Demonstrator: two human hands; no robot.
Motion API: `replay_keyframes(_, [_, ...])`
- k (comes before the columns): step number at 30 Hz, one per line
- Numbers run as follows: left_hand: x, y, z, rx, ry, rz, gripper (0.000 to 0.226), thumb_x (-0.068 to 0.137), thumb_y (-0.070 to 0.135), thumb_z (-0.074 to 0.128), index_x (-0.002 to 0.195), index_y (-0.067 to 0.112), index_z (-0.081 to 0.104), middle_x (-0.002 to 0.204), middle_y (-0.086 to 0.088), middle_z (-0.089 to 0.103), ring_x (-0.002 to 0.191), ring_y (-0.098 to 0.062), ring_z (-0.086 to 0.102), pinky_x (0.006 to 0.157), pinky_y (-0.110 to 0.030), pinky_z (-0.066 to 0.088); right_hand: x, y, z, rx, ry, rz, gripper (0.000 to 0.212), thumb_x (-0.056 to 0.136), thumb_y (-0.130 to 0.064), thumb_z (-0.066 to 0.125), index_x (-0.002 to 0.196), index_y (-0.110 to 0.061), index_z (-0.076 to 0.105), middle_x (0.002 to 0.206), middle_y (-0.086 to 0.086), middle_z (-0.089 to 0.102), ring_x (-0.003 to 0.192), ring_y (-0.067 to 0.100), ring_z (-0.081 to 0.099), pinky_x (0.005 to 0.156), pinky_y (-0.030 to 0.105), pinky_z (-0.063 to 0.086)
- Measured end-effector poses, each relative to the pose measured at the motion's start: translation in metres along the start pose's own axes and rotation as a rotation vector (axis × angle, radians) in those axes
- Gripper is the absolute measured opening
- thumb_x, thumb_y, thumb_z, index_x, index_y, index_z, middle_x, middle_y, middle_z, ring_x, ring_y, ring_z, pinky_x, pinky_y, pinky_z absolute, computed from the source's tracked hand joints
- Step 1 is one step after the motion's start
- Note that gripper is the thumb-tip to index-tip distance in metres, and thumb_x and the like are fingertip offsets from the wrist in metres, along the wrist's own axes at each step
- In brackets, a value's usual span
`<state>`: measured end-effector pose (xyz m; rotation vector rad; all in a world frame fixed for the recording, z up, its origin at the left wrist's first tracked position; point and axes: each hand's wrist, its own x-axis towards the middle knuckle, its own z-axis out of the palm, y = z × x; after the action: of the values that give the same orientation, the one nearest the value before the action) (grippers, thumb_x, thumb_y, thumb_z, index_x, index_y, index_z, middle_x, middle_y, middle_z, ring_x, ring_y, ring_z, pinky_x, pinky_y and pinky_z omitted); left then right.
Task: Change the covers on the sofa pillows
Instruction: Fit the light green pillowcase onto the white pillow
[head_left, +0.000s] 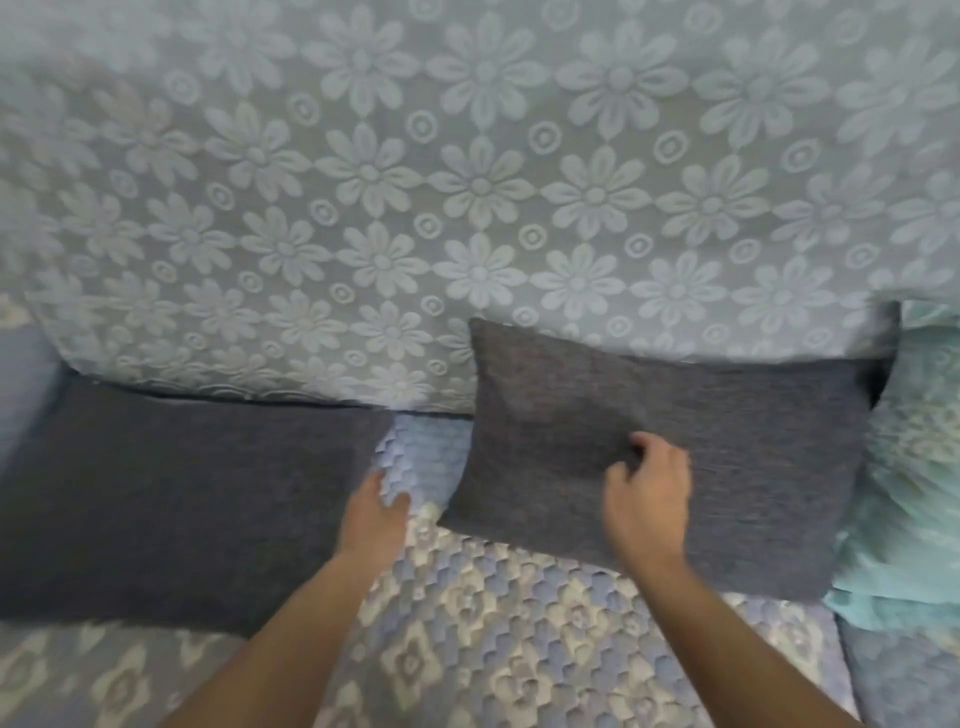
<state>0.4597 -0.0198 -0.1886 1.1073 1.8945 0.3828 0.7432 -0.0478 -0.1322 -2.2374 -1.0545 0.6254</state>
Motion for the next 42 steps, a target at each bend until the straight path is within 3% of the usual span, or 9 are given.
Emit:
replay_keyframes(7, [0.032, -0.166, -0.191, 0.126, 0.421, -0.019, 0.027, 0.091, 0.007, 0.063, 0.118, 0.007, 0.062, 0.113, -0.017, 0.055, 0.100, -0.036, 0.058, 0.098, -0.046, 0.048, -0.130, -0.096, 0.193, 0.059, -0.542, 0.265, 0.039, 0.096, -0.035, 0.058, 0.131, -0.019, 0.053, 0.129, 0.002, 0.056, 0.110, 0.019, 0.055, 0.098, 0.035, 0.044])
replay_keyframes(12, [0.073, -0.294, -0.312, -0.296, 0.537, -0.519, 0.044, 0.094, 0.028, 0.063, 0.122, -0.005, 0.056, 0.117, -0.030, 0.060, 0.107, -0.044, 0.060, 0.096, -0.054, 0.049, -0.230, -0.103, 0.305, 0.496, -0.859, 0.789, 0.061, 0.091, -0.063, 0.055, 0.134, -0.020, 0.055, 0.124, 0.002, 0.069, 0.107, 0.026, 0.069, 0.088, 0.045, 0.056])
replay_keyframes(16, [0.087, -0.323, -0.340, -1.102, 0.223, -0.744, 0.051, 0.099, 0.058, 0.050, 0.125, 0.015, 0.057, 0.102, -0.009, 0.064, 0.083, -0.027, 0.065, 0.080, -0.047, 0.056, -0.256, -0.111, 0.330, 0.534, -0.635, 0.868, 0.061, 0.088, -0.064, 0.057, 0.129, -0.018, 0.059, 0.115, 0.009, 0.072, 0.101, 0.038, 0.070, 0.082, 0.056, 0.059])
replay_keyframes(19, [0.084, -0.283, -0.336, -1.220, 0.272, -0.628, 0.072, 0.093, 0.057, 0.059, 0.147, 0.011, 0.048, 0.106, -0.003, 0.068, 0.089, -0.030, 0.068, 0.098, -0.044, 0.054, -0.241, -0.150, 0.299, 0.551, -0.500, 0.806, 0.049, 0.096, -0.058, 0.052, 0.123, -0.018, 0.063, 0.108, 0.011, 0.074, 0.097, 0.037, 0.071, 0.084, 0.050, 0.057])
replay_keyframes(21, [0.079, -0.240, -0.349, -1.284, 0.362, -0.482, 0.048, 0.100, 0.042, 0.057, 0.136, 0.011, 0.056, 0.086, -0.001, 0.063, 0.065, -0.017, 0.066, 0.072, -0.026, 0.059, -0.221, -0.183, 0.260, 0.650, -0.461, 0.735, 0.039, 0.095, -0.047, 0.061, 0.115, -0.013, 0.067, 0.103, 0.017, 0.075, 0.094, 0.036, 0.071, 0.077, 0.045, 0.052])
replay_keyframes(25, [0.082, -0.128, -0.389, -1.128, 0.268, -0.283, 0.018, 0.099, 0.031, 0.058, 0.095, 0.014, 0.056, 0.054, 0.003, 0.055, 0.037, -0.009, 0.046, 0.047, -0.022, 0.046, -0.169, -0.246, 0.170, 1.047, -0.414, 0.716, 0.069, 0.017, -0.018, 0.099, 0.081, -0.008, 0.074, 0.072, 0.007, 0.072, 0.059, 0.018, 0.069, 0.063, 0.027, 0.056])
replay_keyframes(28, [0.112, -0.051, -0.389, -0.923, 0.024, -0.231, 0.028, 0.105, 0.032, 0.047, 0.091, 0.011, 0.058, 0.072, -0.002, 0.066, 0.048, -0.011, 0.059, 0.051, -0.024, 0.051, -0.129, -0.257, 0.155, 1.146, -0.225, 0.800, 0.024, 0.074, -0.027, 0.079, 0.065, -0.021, 0.057, 0.051, -0.005, 0.050, 0.038, 0.006, 0.047, 0.060, 0.023, 0.044])
replay_keyframes(36, [0.173, -0.075, -0.374, -0.307, 0.385, 0.076, 0.061, 0.087, 0.034, 0.064, 0.144, 0.020, 0.047, 0.139, -0.006, 0.056, 0.127, -0.027, 0.053, 0.112, -0.045, 0.041, -0.099, -0.193, 0.197, 0.631, -0.069, 0.628, 0.063, 0.099, -0.015, 0.053, 0.156, -0.011, 0.026, 0.156, 0.019, 0.035, 0.139, 0.035, 0.040, 0.105, 0.044, 0.042])
replay_keyframes(42, [0.189, -0.090, -0.371, -0.616, 0.032, -0.171, 0.013, 0.099, 0.018, 0.047, 0.102, 0.017, 0.060, 0.082, -0.004, 0.067, 0.078, -0.019, 0.054, 0.066, -0.033, 0.042, -0.086, -0.183, 0.214, 0.575, -0.346, 0.612, 0.069, 0.092, -0.003, 0.055, 0.152, -0.029, 0.031, 0.146, 0.007, 0.051, 0.113, 0.030, 0.060, 0.082, 0.043, 0.052])
